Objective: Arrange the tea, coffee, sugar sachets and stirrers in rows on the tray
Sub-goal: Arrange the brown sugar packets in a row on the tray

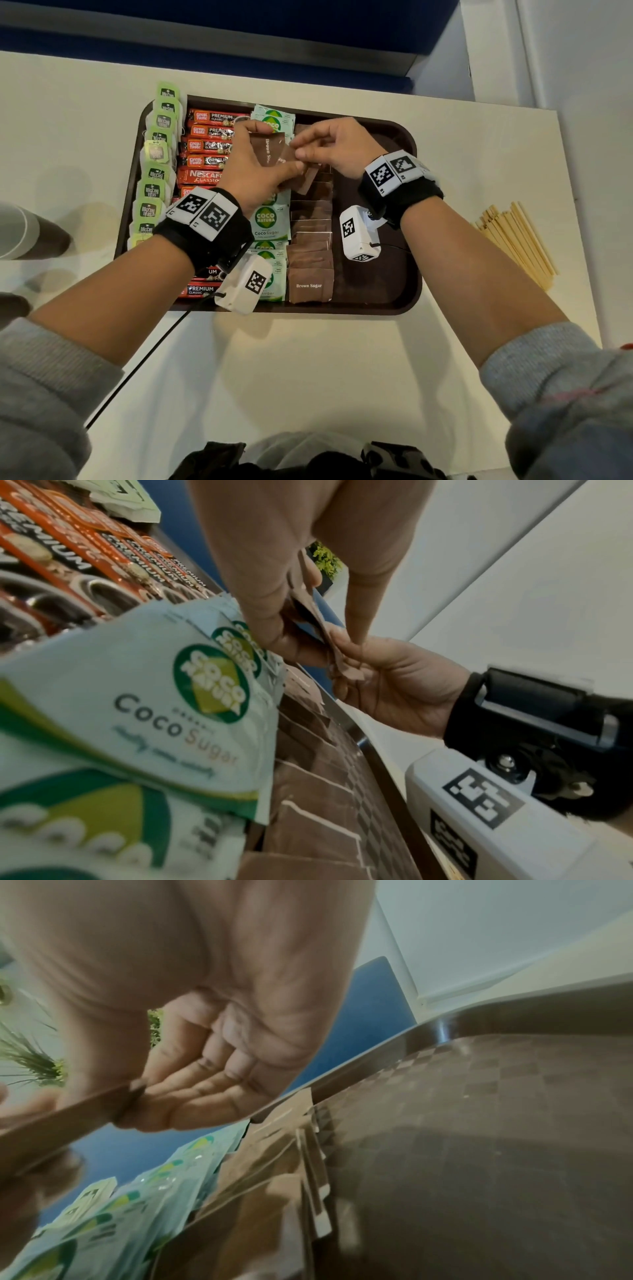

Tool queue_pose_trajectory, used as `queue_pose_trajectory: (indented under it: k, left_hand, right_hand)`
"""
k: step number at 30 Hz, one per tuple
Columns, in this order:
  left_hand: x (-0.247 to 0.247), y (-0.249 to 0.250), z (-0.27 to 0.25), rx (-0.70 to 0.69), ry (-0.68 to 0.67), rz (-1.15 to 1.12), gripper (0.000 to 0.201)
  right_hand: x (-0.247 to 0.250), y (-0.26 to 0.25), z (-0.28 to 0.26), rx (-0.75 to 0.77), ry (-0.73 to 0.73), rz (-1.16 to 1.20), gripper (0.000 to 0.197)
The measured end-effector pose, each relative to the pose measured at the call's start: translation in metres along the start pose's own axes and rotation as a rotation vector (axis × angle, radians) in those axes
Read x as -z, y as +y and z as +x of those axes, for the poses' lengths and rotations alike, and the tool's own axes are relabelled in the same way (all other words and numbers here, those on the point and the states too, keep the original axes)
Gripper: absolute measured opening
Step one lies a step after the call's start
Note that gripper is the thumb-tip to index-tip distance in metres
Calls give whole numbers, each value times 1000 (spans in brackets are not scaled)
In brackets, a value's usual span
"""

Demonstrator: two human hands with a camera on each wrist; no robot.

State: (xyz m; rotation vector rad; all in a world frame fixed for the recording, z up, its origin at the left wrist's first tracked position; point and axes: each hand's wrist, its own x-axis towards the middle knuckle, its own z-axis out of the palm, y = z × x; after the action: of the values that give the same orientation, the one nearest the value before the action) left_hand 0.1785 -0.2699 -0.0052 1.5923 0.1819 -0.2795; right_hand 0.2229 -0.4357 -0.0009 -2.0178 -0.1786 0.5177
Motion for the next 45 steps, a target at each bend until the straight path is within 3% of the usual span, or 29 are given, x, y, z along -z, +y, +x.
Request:
queue_pose_trajectory:
  k: [3,9,16,19,22,24,29,34,37,42,45]
  left_hand:
    - [0,0,0,48,0,-65,44]
    - [-2,1,2,63,20,-126,41]
    - [-2,-1,4,47,77,-68,42]
    - [0,2,3,25,103,25,45]
    - [0,5,3,-22,100,111,47]
    - [0,5,2,-56,93,162,46]
    - [1,4,-1,-73,91,159,37]
    - [3,6,0,-71,128,157,38]
    - [3,4,3,-83,159,141,40]
    - [7,-4,5,-67,194,77,38]
    - [8,-6,6,-76,193,79,38]
  right_hand:
    - [6,1,-2,2,50,10,18]
    - [7,1,-5,9,129,111,24]
    - [9,-1,-8,-40,77,119,18]
    - [7,-2,-8,-99,-24,211,20]
    - [6,-4,-5,-89,-125,46,27]
    - [5,-4,-4,-28,-128,-110,19]
    - [10,-2,-3,-6,107,-33,14]
    - [10,-3,-6,-36,73,120,17]
    - [11,-2,-7,-19,50,-8,16]
    - [16,12,-4,-43,325,-106,18]
    - [14,19,-2,-102,336,-104,17]
